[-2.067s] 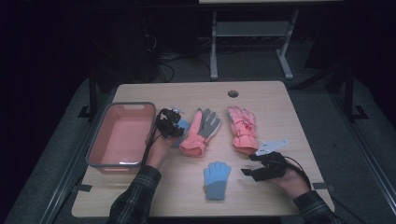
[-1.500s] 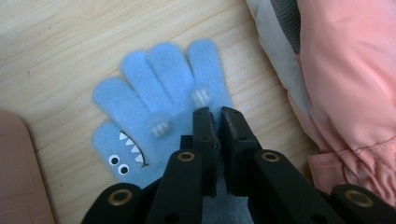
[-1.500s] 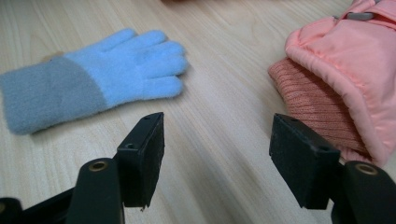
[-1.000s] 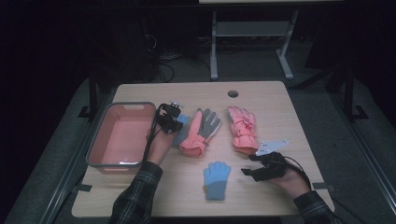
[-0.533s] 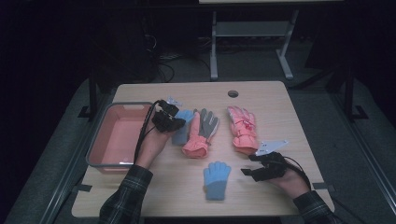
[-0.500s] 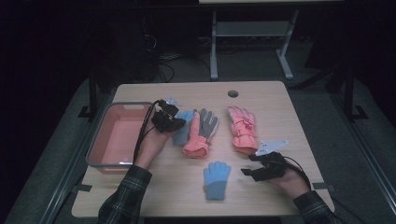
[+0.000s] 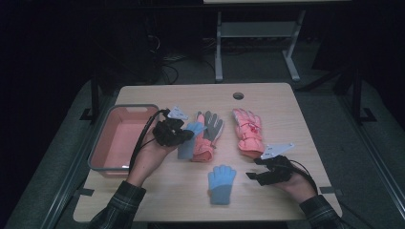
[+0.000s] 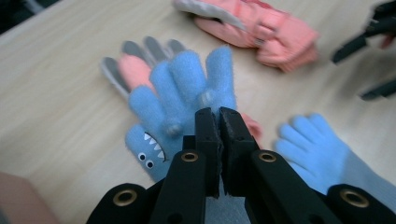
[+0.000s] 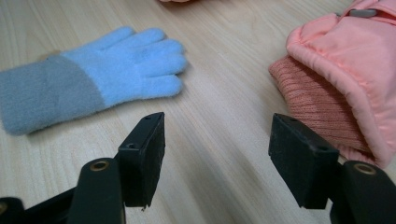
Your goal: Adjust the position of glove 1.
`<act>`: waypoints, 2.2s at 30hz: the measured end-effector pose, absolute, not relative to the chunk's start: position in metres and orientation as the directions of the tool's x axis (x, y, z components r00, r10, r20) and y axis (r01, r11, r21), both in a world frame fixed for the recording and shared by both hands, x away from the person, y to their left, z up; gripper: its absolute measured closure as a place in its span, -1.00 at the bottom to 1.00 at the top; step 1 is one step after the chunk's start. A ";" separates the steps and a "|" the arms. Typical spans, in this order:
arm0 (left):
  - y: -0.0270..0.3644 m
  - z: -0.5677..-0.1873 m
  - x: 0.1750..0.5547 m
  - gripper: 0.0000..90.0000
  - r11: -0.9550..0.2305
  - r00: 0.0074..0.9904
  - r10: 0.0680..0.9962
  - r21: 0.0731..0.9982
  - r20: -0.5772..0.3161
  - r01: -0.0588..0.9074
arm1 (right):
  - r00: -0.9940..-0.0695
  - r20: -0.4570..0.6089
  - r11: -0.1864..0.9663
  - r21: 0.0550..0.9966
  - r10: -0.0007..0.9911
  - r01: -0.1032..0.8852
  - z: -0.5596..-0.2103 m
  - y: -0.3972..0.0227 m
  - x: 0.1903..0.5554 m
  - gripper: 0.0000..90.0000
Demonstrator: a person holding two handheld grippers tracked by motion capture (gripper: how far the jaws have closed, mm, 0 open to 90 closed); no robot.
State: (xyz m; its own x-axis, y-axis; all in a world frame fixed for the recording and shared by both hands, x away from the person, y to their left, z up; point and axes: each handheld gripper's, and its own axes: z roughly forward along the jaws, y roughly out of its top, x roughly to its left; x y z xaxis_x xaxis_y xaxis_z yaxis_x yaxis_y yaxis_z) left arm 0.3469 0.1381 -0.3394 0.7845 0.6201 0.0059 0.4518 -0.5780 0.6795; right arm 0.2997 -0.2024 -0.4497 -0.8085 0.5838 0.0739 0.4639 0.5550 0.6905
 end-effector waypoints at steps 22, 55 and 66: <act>0.135 -0.415 0.282 0.92 -0.696 0.876 0.474 0.570 -0.092 0.436 | -0.831 0.079 0.572 0.690 0.550 0.444 -0.450 -0.194 0.298 0.07; 0.171 -0.446 0.260 0.27 -0.648 0.846 0.524 0.600 -0.095 0.469 | -0.937 0.050 0.685 0.670 0.345 0.288 -0.465 -0.113 0.286 0.63; 0.156 -0.449 0.268 0.28 -0.677 0.878 0.467 0.598 -0.102 0.429 | -0.913 0.097 0.621 0.704 0.397 0.344 -0.452 -0.133 0.288 0.89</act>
